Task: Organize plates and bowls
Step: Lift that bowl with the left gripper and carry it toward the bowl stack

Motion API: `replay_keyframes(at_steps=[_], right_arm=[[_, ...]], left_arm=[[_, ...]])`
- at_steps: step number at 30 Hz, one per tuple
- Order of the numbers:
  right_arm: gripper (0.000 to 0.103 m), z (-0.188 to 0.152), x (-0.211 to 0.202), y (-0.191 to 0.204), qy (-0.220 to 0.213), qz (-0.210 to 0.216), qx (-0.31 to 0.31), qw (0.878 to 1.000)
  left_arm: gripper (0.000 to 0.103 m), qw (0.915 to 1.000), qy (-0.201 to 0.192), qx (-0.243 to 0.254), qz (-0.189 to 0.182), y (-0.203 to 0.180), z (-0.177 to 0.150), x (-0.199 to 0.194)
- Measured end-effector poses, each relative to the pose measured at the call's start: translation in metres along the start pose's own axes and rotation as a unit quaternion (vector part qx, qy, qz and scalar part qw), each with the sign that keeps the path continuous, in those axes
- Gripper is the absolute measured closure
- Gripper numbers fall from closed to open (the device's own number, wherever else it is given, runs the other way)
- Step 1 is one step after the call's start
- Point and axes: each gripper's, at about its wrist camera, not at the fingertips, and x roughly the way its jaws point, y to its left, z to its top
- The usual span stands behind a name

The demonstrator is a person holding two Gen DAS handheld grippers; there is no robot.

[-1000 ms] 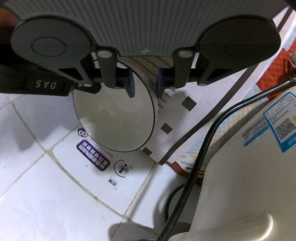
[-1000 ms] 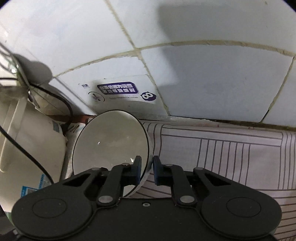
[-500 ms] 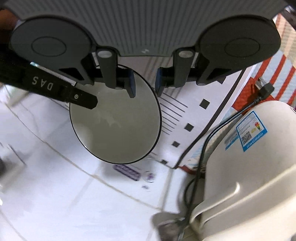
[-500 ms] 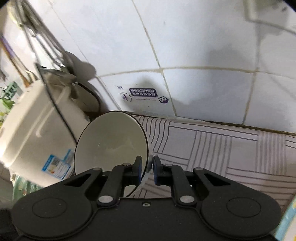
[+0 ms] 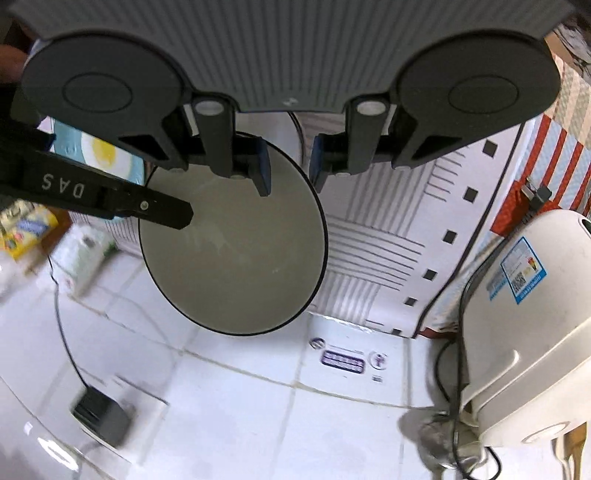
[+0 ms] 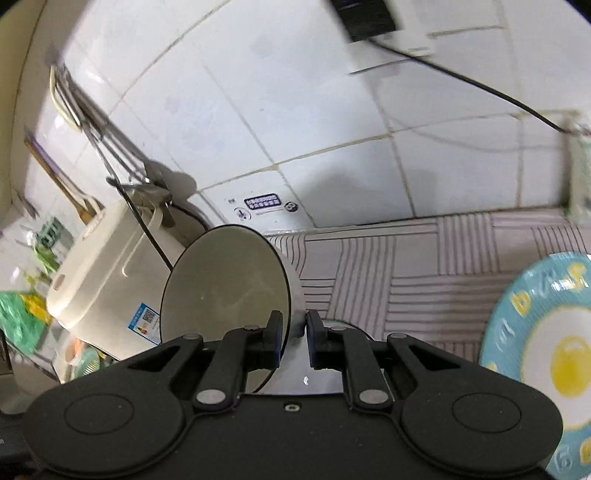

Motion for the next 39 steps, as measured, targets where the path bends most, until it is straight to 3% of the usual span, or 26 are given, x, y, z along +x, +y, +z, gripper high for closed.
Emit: replay_keyframes(at_steps=[8,16,20,27,31,36,39], right_arm=[[0.086,-0.027,-0.031,-0.022,-0.025,-0.003,0.035,0.999],[0.086,-0.051,-0.035,-0.024,-0.045,-0.032,-0.006,0.998],[0.086,-0.062,-0.035,-0.025,-0.061,-0.054,0.008,0.997],[0.086,-0.073,-0.028,-0.020,-0.082,-0.076,-0.034,0.993],[0.086,-0.081,-0.031,-0.019,-0.117,-0.072,-0.064,0.988],[0.086,-0.080,-0.022,-0.021,-0.107,-0.075,-0.077,0.988],[0.086,-0.080,-0.017,-0.017,-0.108,-0.084,-0.100,0.986]], left_arm=[[0.083,0.9993,0.027,0.024,-0.004,-0.022,-0.020,-0.003],[0.083,0.9979,0.059,0.028,-0.002,-0.027,-0.030,0.010],[0.083,0.9979,0.052,0.037,0.009,-0.030,-0.038,0.014],[0.081,0.9968,0.078,0.019,-0.007,-0.025,-0.036,0.023],[0.080,0.9960,0.088,0.014,-0.011,-0.024,-0.036,0.025],[0.078,0.9947,0.103,0.004,-0.005,-0.022,-0.031,0.029],[0.075,0.9908,0.135,0.005,-0.004,-0.020,-0.021,0.036]])
